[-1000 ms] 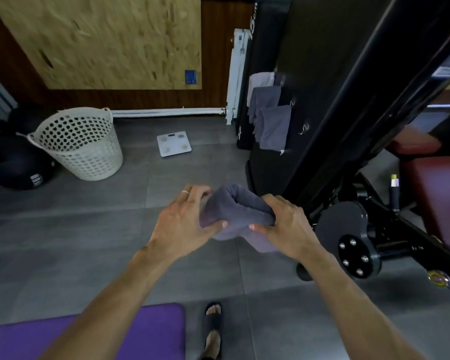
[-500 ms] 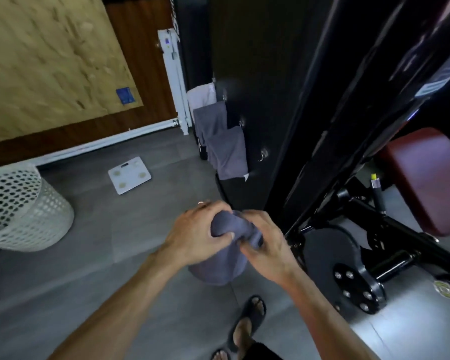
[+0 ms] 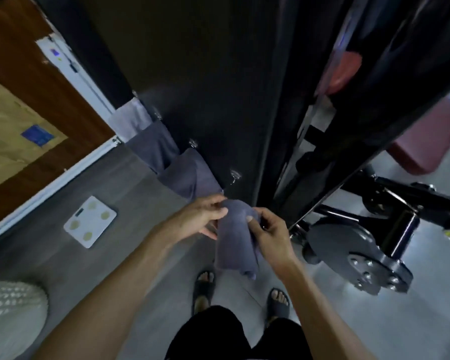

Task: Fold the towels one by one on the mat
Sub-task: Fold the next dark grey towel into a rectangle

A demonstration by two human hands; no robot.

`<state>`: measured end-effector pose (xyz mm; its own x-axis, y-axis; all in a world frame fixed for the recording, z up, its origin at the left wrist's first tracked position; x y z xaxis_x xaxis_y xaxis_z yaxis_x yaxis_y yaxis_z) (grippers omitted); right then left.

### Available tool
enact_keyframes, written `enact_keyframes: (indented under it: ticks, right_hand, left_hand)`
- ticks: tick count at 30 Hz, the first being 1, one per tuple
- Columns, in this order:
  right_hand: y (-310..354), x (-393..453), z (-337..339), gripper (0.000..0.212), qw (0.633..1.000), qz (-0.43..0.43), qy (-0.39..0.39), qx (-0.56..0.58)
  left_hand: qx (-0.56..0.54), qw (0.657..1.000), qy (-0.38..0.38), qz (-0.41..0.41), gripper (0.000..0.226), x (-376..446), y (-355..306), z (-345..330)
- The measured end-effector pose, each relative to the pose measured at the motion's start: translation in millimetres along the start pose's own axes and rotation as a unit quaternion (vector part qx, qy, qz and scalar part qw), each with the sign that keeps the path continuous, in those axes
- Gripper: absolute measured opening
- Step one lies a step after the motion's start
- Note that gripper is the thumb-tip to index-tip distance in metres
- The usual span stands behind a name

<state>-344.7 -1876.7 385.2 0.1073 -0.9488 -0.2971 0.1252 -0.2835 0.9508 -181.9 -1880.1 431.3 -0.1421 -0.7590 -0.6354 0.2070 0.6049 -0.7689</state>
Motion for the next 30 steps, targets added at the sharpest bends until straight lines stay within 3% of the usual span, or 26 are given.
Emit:
enact_keyframes:
  ticks: [4, 9, 12, 17, 20, 23, 25, 27, 30]
  right_hand:
    - [-6.7, 17.3, -22.6, 0.009, 0.994, -0.010, -0.108, 0.026]
    - [-18.8, 32.0, -47.5, 0.012, 0.969, -0.048, -0.233, 0.063]
    - [-24.5, 38.4, -53.1, 0.015, 0.949, -0.071, -0.293, 0.091]
    - [-39.5, 56.1, -53.5, 0.012, 0.925, -0.109, -0.336, 0.141]
    - [-53.9, 64.2, -61.1, 0.015, 0.912, -0.141, -0.345, 0.169]
    - [-61.0, 64.3, -71.7, 0.016, 0.892, -0.166, -0.351, 0.232]
    - [-63.8, 63.3, -73.6, 0.012, 0.884, -0.157, -0.375, 0.231]
    - [-63.5, 63.3, -72.3, 0.011, 0.881, -0.123, -0.407, 0.207]
    - [-59.7, 66.0, -74.2, 0.014, 0.886, -0.089, -0.423, 0.166]
  left_hand:
    - [0.032, 0.999, 0.013, 0.013, 0.031, 42.0, 2.3, 34.0]
    - [0.101, 0.995, 0.024, 0.007, 0.007, 75.5, -9.6, 52.6]
    - [0.124, 0.991, 0.044, 0.007, 0.011, 94.7, -15.4, 48.6]
    - [0.129, 0.991, 0.045, 0.014, 0.007, 122.8, -4.8, 46.2]
    - [0.118, 0.993, -0.001, 0.005, 0.012, 132.6, 4.6, 48.5]
    - [0.130, 0.983, -0.110, -0.061, 0.020, 134.2, 10.8, 54.8]
    - [0.181, 0.954, -0.185, -0.154, 0.025, 124.3, 7.4, 60.1]
    - [0.255, 0.914, -0.190, -0.251, 0.022, 112.0, 2.9, 56.2]
    - [0.315, 0.896, -0.142, -0.279, 0.032, 106.1, 5.4, 48.1]
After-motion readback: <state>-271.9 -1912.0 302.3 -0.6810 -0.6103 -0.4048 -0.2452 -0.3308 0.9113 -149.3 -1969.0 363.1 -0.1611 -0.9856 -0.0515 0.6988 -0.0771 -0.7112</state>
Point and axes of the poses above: each hand's wrist, its own x-axis towards the middle knuckle, its own z-axis out of the back of the hand, y = z × x, the point moved 6 cm from there along x, towards the middle knuckle, and after that the axes turned 3 degrees about -y, right-handed, at the moved point
